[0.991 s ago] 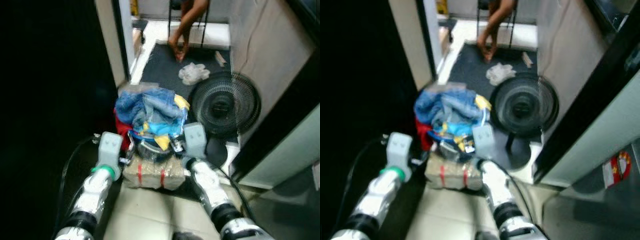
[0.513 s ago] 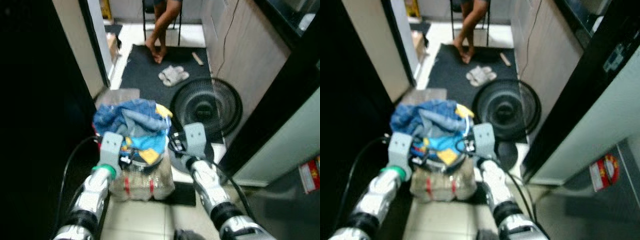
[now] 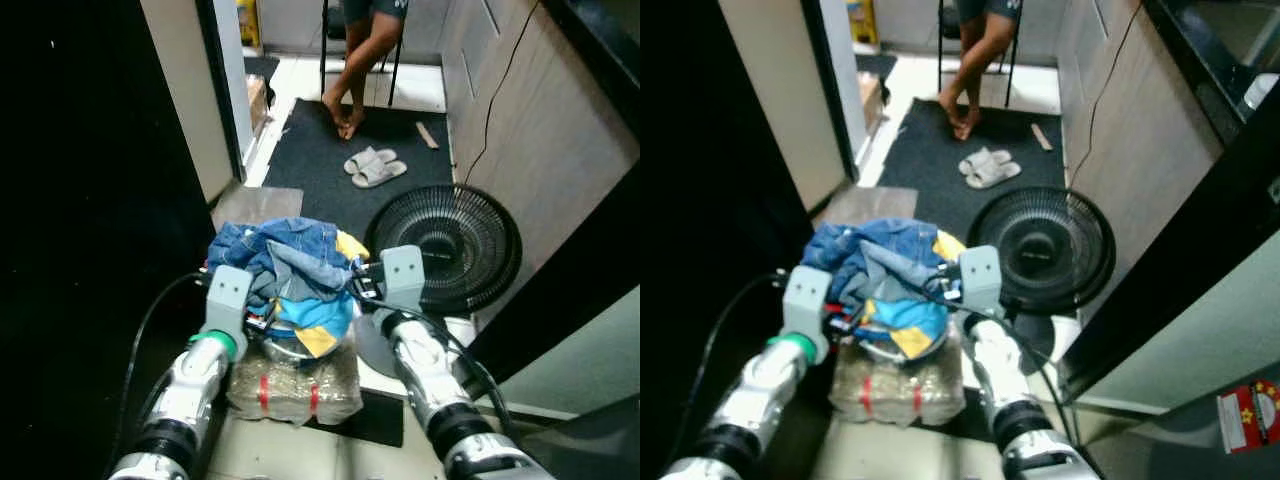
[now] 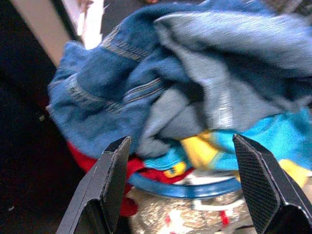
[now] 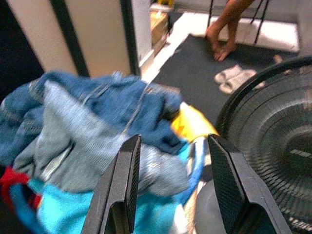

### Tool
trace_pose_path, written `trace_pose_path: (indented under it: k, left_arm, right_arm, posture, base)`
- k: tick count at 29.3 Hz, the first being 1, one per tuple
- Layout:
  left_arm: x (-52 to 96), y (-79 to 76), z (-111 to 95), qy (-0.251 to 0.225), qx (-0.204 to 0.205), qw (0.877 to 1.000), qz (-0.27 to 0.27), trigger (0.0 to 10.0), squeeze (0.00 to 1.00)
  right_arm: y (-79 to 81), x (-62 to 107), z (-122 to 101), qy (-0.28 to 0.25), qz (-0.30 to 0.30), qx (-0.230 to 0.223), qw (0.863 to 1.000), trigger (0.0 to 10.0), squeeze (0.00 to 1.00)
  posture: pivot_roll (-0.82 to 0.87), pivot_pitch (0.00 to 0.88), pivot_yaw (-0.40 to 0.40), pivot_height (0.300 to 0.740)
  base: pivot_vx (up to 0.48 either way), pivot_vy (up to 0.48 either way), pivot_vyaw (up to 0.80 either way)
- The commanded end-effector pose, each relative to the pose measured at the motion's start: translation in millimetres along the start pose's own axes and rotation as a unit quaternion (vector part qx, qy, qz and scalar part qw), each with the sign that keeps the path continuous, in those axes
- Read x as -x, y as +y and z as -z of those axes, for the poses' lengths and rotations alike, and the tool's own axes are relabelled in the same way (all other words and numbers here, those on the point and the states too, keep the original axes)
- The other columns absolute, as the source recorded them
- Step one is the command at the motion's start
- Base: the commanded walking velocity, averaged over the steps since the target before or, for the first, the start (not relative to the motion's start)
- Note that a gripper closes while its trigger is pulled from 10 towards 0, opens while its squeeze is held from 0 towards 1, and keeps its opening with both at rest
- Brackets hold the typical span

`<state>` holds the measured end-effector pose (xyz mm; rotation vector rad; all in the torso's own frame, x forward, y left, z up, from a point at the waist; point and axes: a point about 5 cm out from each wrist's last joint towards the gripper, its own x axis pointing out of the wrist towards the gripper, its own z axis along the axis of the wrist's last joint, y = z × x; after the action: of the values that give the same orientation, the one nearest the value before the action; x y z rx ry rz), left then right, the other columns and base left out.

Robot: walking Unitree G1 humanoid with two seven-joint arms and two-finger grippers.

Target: Clothes washing

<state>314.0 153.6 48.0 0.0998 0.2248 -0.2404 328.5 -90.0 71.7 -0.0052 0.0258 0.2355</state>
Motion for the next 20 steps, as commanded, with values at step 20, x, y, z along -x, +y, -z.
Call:
trace_pose_path:
  k: [20]
  left_arm:
    - [2.3, -2.2, 6.1, 0.005, 0.001, 1.0, 0.005, 10.0, 0.0]
  right_arm:
    - [2.3, 3.0, 7.0, 0.014, -0.003, -0.003, 1.0, 10.0, 0.0]
  posture:
    - [0.03, 0.027, 0.065, 0.74]
  base:
    - [0.29, 0.0, 0.0]
